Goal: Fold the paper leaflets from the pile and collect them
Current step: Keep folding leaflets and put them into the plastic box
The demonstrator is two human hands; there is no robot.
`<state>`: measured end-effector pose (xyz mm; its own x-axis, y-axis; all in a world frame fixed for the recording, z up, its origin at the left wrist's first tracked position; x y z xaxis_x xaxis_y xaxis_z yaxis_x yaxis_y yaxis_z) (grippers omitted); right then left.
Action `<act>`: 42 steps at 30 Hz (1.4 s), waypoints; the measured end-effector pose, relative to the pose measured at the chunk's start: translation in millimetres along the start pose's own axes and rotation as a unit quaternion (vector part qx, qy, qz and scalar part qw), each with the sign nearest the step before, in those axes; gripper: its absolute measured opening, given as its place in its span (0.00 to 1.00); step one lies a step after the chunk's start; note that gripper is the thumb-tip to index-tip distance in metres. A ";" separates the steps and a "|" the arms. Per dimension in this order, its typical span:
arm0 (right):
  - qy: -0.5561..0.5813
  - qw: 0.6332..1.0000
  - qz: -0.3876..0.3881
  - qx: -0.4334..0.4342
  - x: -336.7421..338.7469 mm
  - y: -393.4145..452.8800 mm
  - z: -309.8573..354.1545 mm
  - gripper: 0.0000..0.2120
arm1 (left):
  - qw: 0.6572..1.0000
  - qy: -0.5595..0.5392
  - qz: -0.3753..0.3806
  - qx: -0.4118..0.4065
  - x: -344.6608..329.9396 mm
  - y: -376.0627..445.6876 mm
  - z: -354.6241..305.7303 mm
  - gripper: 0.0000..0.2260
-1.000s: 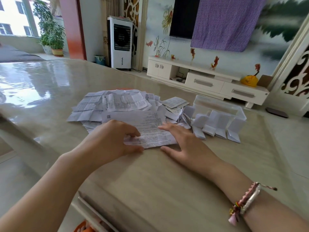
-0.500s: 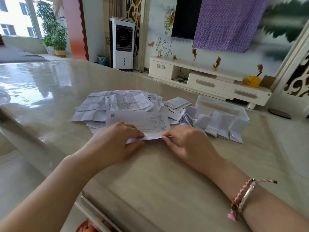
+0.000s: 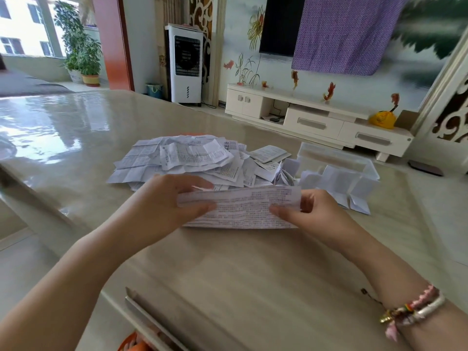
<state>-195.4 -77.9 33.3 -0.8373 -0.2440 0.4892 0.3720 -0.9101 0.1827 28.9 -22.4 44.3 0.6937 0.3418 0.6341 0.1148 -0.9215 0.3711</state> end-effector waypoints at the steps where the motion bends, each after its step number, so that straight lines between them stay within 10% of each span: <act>1: -0.007 1.000 0.001 -0.020 1.6 0.4 -4.1 0.07 | 1.000 0.006 -0.013 0.016 2.0 3.6 6.1 0.13; 8: -0.211 0.975 -0.066 -0.032 15.2 -0.4 -13.9 0.12 | 0.988 0.152 -0.023 0.000 -14.7 10.0 7.3 0.30; 12: -0.367 0.927 -0.070 0.013 12.8 0.8 -10.1 0.14 | 0.984 0.160 -0.009 -0.079 -28.8 5.4 -12.2 0.19; 22: -0.300 0.941 0.070 0.141 -22.6 -10.2 5.9 0.24 | 0.970 0.196 0.060 -0.134 -56.3 -2.6 -11.7 0.40; 33: -0.324 0.924 0.025 0.204 -16.6 -13.5 20.7 0.15 | 0.952 0.153 -0.037 -0.261 -32.2 -7.3 -45.7 0.16; 42: 0.016 0.992 -0.076 0.096 8.9 -10.6 27.7 0.07 | 0.987 -0.034 -0.089 -0.131 -14.5 -4.7 -42.4 0.11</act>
<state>-195.7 -61.1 59.4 -0.9011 -0.1224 0.4159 0.3073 -0.8570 0.4136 -11.9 -15.2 62.1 0.7258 0.4729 0.4996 0.0577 -0.7655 0.6408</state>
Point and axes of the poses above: each hand's wrist, its own y-axis towards the middle knuckle, its own x-axis out of the back of the hand, z = x × y, the point moved 9 cm from there along y, towards the middle knuckle, and after that the axes turned 6 degrees about -z, right-handed, at the moved point
